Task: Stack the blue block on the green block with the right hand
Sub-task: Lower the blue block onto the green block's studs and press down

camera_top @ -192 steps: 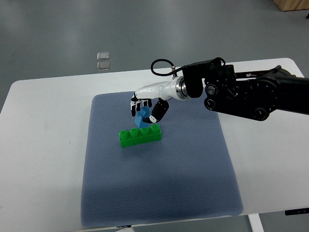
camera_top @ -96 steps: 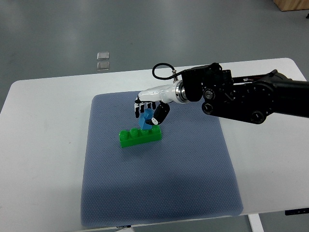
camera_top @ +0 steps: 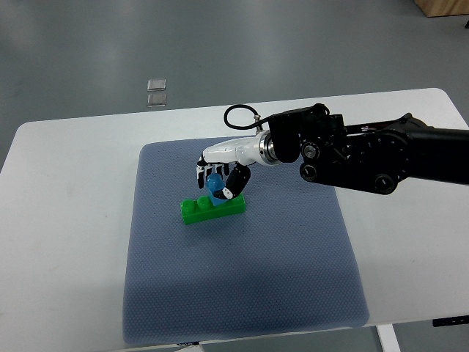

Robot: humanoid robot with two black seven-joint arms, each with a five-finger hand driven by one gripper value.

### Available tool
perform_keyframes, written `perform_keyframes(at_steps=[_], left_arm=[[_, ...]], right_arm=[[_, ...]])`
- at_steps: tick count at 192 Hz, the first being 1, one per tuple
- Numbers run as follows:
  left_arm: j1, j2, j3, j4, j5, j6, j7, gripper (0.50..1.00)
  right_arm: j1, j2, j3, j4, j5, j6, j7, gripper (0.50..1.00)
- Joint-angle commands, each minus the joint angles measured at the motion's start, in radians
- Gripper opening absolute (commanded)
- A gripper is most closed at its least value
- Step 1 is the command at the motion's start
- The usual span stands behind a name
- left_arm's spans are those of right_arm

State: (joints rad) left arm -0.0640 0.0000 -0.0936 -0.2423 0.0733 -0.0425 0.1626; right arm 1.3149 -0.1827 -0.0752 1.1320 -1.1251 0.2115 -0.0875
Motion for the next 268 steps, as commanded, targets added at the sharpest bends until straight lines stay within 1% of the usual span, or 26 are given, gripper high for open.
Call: perform_keyframes(at_steps=[1,55,91,102,117,189,209,268], left_arm=[[0.000,0.000,0.000,0.000,0.000,0.000,0.000,1.000],[0.001,0.000,0.000,0.000,0.000,0.001,0.000,1.000],[0.000,0.000,0.000,0.000,0.000,0.001,0.000,1.000],[0.000,0.000,0.002,0.000,0.000,0.000,0.000,1.000],[0.000,0.000,0.002,0.000,0.000,0.001,0.000,1.000],[0.000,0.000,0.002,-0.003,0.000,0.000,0.000,1.000],[0.001,0.000,0.002,-0.003,0.000,0.001,0.000,1.000],[0.000,0.000,0.002,-0.005,0.000,0.000,0.000,1.000]], right_arm=[[-0.013,0.003,0.000,-0.003,-0.002,-0.007,0.000,0.617],[-0.037,0.008,-0.005,-0.011,-0.007,-0.030,0.002,0.619],[-0.045,0.006,-0.005,-0.014,-0.008,-0.032,0.003,0.619],[-0.048,0.006,-0.005,-0.021,-0.010,-0.053,0.003,0.619],[-0.048,0.006,-0.005,-0.021,-0.010,-0.064,0.003,0.619],[-0.054,-0.015,-0.003,-0.021,-0.012,-0.067,0.000,0.613],[-0.060,-0.017,-0.003,-0.021,-0.012,-0.090,-0.001,0.613],[-0.094,-0.027,-0.001,-0.018,-0.015,-0.107,0.000,0.611]])
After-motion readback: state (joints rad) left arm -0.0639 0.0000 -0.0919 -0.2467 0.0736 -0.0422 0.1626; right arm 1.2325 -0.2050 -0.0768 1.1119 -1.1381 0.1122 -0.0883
